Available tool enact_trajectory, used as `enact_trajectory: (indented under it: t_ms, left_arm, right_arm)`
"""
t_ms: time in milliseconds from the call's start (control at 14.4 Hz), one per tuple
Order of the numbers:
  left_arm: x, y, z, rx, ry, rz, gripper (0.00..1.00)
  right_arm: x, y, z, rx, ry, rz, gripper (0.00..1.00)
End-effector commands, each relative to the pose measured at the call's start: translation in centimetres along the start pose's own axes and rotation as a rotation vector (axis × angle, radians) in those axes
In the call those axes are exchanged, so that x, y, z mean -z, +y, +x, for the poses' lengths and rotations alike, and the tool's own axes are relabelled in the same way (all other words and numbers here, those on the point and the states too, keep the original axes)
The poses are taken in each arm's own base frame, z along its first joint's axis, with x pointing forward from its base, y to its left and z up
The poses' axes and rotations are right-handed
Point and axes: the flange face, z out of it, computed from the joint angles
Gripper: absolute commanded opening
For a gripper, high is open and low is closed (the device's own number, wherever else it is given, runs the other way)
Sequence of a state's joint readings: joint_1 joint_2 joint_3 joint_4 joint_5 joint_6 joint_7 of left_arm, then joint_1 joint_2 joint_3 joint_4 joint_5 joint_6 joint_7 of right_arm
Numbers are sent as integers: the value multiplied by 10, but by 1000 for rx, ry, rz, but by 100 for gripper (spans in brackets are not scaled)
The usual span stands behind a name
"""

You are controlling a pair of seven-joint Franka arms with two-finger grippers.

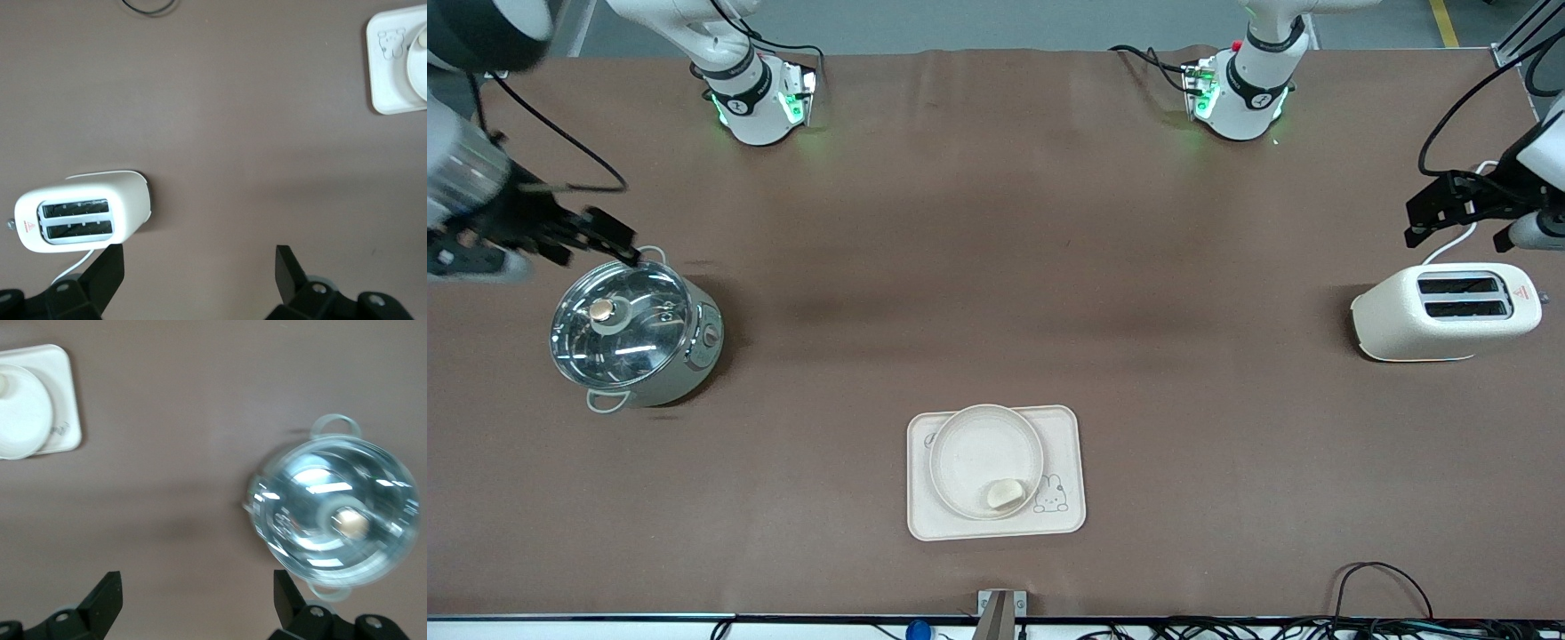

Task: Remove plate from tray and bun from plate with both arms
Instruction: 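Move the right gripper from beside the pot toward the tray, then lower the right gripper onto the white plate rim and close it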

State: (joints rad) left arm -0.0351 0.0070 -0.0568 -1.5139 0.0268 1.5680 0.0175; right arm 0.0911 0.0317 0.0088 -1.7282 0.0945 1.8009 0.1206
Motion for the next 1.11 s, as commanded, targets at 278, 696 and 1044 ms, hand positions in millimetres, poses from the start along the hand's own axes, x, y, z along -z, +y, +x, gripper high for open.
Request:
enact_trajectory:
  t_ms: [278,696,1044]
  left_arm:
    - [4,3,-2,-20,-13,14,100]
    - [5,15,-3,-20,-11,10,100]
    - [4,11,-3,-28,-17,9,100]
  right_arm:
    - [-198,-129,102,-2,17,140,100]
    - [-326,-229,155,-50,161,245,95]
    - [-359,-238,152,-76,191,292,62]
